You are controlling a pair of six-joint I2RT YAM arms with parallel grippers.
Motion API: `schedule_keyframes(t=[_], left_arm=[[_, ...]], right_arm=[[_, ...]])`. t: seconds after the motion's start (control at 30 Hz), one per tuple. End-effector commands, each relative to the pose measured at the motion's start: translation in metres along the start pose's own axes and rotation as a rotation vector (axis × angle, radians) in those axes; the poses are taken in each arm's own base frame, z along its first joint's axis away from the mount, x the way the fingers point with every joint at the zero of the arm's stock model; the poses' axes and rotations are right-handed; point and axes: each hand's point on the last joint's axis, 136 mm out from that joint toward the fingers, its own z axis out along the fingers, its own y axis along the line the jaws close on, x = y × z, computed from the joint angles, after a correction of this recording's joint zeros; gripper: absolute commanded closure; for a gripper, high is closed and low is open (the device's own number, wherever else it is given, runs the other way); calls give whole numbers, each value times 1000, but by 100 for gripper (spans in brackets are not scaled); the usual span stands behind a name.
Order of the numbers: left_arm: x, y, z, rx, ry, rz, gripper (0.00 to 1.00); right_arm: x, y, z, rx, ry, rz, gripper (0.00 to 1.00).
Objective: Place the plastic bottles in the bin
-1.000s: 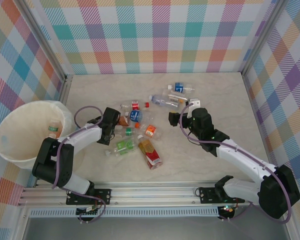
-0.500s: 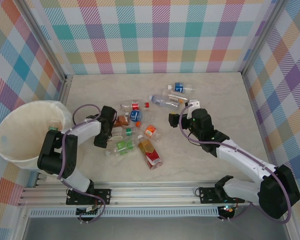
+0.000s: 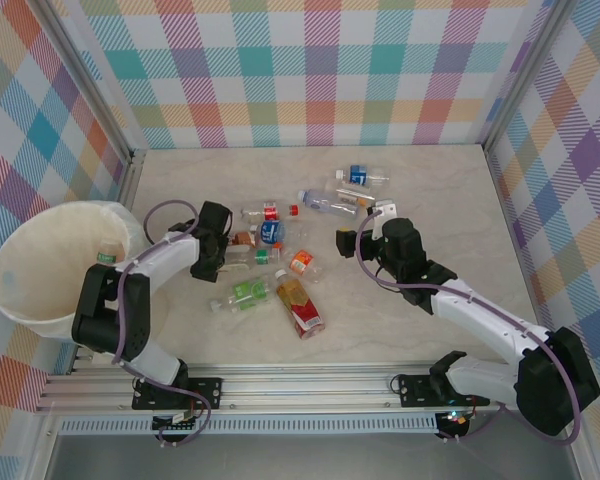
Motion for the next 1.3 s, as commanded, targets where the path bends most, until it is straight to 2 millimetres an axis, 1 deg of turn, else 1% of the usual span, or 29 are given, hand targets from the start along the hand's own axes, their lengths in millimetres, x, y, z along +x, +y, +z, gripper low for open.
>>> schedule_keyframes(t=[0.0, 0.07, 0.1, 0.17, 0.2, 0.3, 0.37, 0.43, 0.47, 0.5, 0.63, 0.73, 0.83, 0.9, 0.97, 1.0, 1.03, 1.13, 1.2, 1.27], left_arm=[[-17, -20, -39, 103, -25, -7, 49], [-16, -24, -53, 146, -1, -3, 51], [-13, -31, -61, 180, 19, 17, 52], [-15, -42, -85, 236, 14, 74, 53], [-18, -50, -103, 283, -10, 110, 54], [-39, -75, -154, 406, -141, 243, 56], [-55, -83, -187, 449, -222, 316, 56], [-71, -89, -220, 496, -305, 375, 58], [-76, -91, -232, 516, -336, 398, 59], [-82, -94, -248, 550, -372, 424, 59], [-98, -99, -300, 637, -490, 527, 64], [-117, -95, -332, 613, -600, 592, 64], [-137, -85, -359, 564, -705, 629, 70], [-146, -82, -380, 569, -763, 655, 72], [-155, -75, -400, 574, -822, 665, 79], [-160, -71, -410, 569, -855, 669, 80], [-166, -65, -420, 550, -888, 678, 84], [-186, -44, -439, 427, -967, 689, 90], [-196, -31, -441, 328, -998, 702, 90], [-200, -22, -440, 280, -1008, 703, 90]], right_arm=[[-7, 1, 1, -12, -29, -9, 0], [-8, 2, 1, -12, -32, -10, 0], [-8, 2, 1, -11, -34, -9, 0], [-11, 1, 3, -8, -39, -9, 0], [-12, 1, 4, -4, -41, -10, 1], [-17, 4, 7, -10, -45, -7, 0], [-19, 5, 9, -15, -47, 0, 0], [-21, 6, 12, -16, -48, 8, 0], [-22, 7, 13, -19, -51, 12, 0], [-23, 8, 14, -19, -51, 15, 0], [-25, 10, 18, -26, -51, 19, 0], [-26, 12, 23, -33, -47, 20, 0], [-26, 16, 29, -45, -39, 21, 0], [-28, 18, 32, -54, -37, 27, 0], [-28, 20, 36, -62, -32, 34, 0], [-28, 22, 37, -69, -30, 38, 0], [-28, 23, 39, -75, -29, 41, 0], [-29, 26, 42, -85, -22, 48, 0], [-29, 27, 43, -92, -21, 52, 0], [-30, 28, 44, -95, -21, 56, 0]])
